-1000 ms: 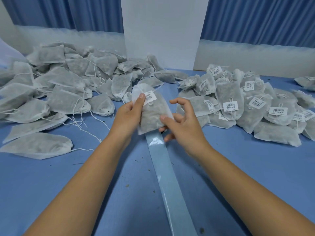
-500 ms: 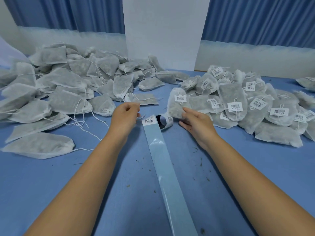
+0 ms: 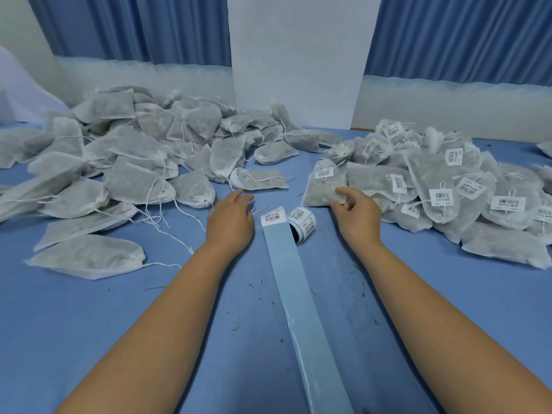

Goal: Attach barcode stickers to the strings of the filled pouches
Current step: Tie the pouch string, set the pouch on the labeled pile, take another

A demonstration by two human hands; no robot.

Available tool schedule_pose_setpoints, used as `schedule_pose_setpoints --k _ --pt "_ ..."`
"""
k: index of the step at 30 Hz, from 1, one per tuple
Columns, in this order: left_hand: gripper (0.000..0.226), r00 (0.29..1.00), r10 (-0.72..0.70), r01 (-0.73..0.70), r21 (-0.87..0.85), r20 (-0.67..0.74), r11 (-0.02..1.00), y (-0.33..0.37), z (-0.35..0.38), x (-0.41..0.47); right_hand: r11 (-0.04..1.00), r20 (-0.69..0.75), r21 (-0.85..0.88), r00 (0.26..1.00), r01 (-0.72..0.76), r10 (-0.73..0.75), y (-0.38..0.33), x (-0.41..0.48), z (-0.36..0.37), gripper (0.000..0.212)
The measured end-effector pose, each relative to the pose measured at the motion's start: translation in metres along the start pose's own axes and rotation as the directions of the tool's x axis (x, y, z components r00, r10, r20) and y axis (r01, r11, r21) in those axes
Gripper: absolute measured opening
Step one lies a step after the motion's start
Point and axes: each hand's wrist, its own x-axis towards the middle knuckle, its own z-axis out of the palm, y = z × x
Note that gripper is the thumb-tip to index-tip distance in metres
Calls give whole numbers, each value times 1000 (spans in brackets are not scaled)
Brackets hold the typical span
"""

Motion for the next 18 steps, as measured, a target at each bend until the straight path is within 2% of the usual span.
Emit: schedule_pose_setpoints --k 4,6,10,15,18 --pt "33 999 22 -30 243 36 970 5 -1 10 1000 30 16 999 13 -13 -5 -3 -1 15" --pt "28 996 -5 -21 315 83 949 7 -3 16 999 44 41 999 17 -19 -4 -3 -2 11" --pt "33 982 -75 1 395 173 919 13 -3 30 1000 111 23 994 12 -15 -2 -1 -4 9" --pt "38 996 -47 24 275 77 961 13 3 32 999 176 10 983 51 -52 -2 -3 -4 12" --pt "30 1000 1 2 93 -30 996 15 1 30 997 177 28 982 67 -71 -2 -3 -7 15"
